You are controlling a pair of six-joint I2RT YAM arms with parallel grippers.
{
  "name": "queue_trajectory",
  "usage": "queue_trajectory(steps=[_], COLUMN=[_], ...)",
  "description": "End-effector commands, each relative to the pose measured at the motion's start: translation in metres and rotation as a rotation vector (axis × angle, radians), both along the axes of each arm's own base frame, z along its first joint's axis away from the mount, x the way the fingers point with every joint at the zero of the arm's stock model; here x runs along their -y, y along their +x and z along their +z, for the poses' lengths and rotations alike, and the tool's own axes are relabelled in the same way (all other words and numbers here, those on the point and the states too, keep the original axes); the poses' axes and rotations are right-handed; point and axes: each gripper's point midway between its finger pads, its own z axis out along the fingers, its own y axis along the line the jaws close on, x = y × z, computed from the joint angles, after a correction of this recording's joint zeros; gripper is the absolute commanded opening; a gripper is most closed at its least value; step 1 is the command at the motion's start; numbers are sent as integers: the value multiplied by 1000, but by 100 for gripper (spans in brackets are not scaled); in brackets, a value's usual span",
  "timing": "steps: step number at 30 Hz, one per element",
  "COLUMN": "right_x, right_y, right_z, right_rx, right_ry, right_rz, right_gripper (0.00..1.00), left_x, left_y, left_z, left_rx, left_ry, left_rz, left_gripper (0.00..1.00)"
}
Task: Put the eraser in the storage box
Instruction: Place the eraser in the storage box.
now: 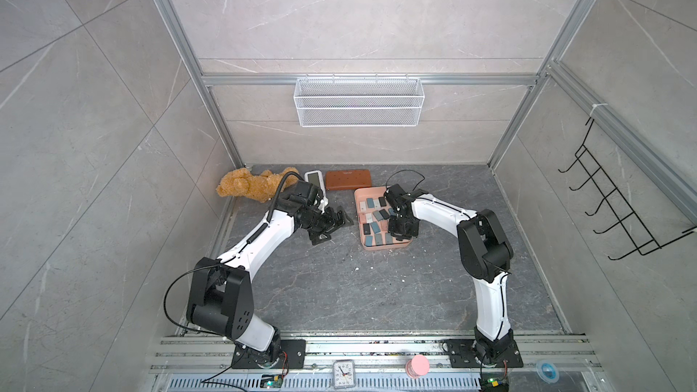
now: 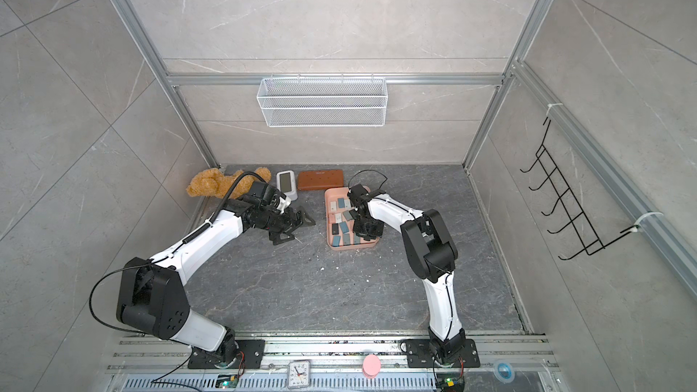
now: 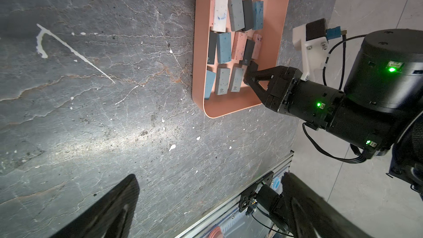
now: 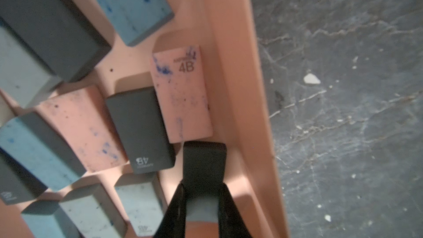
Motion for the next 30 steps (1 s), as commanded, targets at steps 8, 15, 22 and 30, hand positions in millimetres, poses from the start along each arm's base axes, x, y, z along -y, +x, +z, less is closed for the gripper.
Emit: queue_trajectory(steps=[8, 15, 22, 30], right_x=[5, 7, 5, -2], right_y=[-8, -8, -5, 3], right_z=[-11, 0, 19, 64], right_rx=[-39, -19, 24, 118], right_ry=[-25, -22, 3, 64], right_rz=[-29, -29, -20, 0], right_gripper=[23, 39, 50, 76], left_x=[-1, -2, -5, -21], left_y=[2, 2, 1, 4], left_z=[5, 6, 10, 18], left_rx=[0, 7, 23, 76], left_ry=[7, 11, 25, 98], left_rz=[3, 3, 2, 19], left_gripper=[99, 99, 99, 99])
